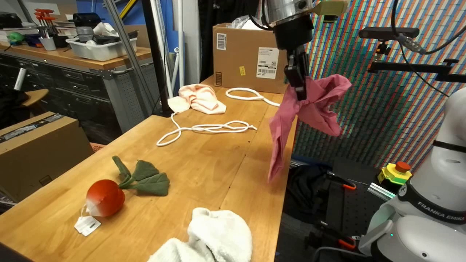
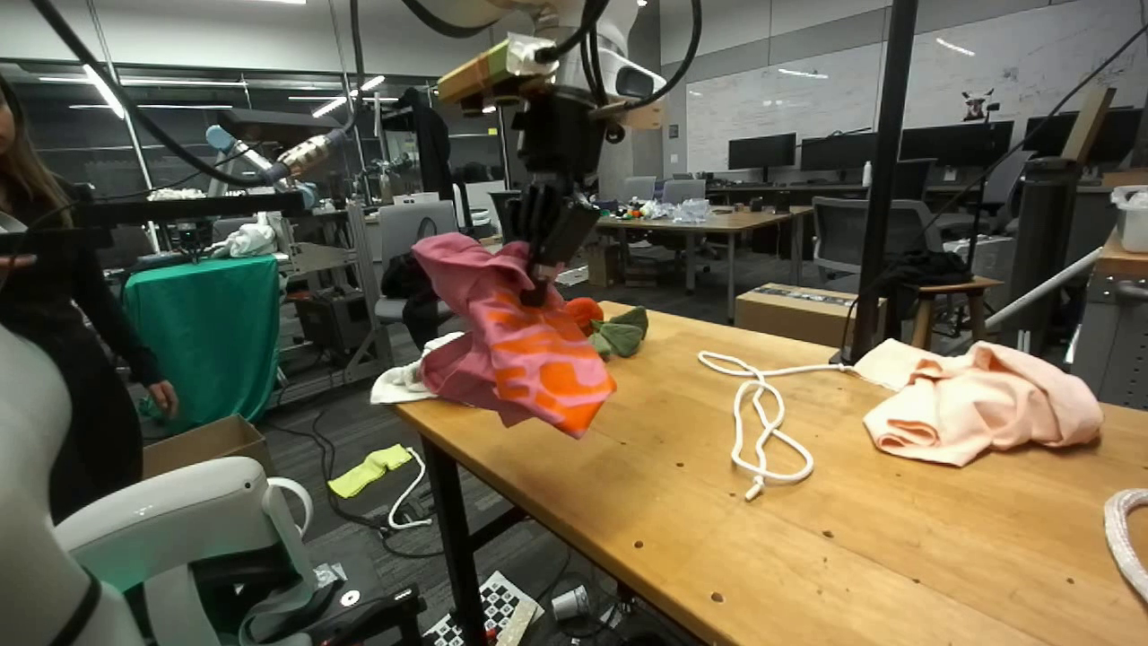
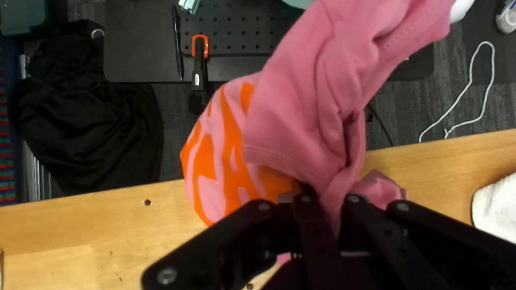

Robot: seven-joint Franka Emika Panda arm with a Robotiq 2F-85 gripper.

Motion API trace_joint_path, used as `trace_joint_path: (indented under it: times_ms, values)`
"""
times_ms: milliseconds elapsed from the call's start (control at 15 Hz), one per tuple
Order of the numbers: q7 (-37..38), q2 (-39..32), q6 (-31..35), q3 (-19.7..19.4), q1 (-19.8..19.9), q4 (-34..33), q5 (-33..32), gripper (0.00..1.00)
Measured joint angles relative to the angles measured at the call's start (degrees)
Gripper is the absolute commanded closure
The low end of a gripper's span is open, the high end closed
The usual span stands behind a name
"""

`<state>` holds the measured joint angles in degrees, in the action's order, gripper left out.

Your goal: Separate the items on the table

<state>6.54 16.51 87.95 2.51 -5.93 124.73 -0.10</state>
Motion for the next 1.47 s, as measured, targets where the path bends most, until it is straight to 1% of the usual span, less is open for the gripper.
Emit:
trace_joint_path:
  times_ms: [200,400,867,1133,1467]
  values:
    - [-1.45,0.48,-3.83,0.02,0.18,0.30,0.00,0.94]
    - [-2.28,0.32,-5.61,0.43,0.18,1.18,-0.06,0.94]
    - [-2.50,-1.51,-5.27,2.50,-0.04,3.51,-0.66,0.94]
    - [-2.43,-2.97,-1.11,3.77,-0.27,4.23,-0.66,0.94]
    - [-0.62,-4.47,9.57,4.20,-0.33,6.03,-0.48,0.94]
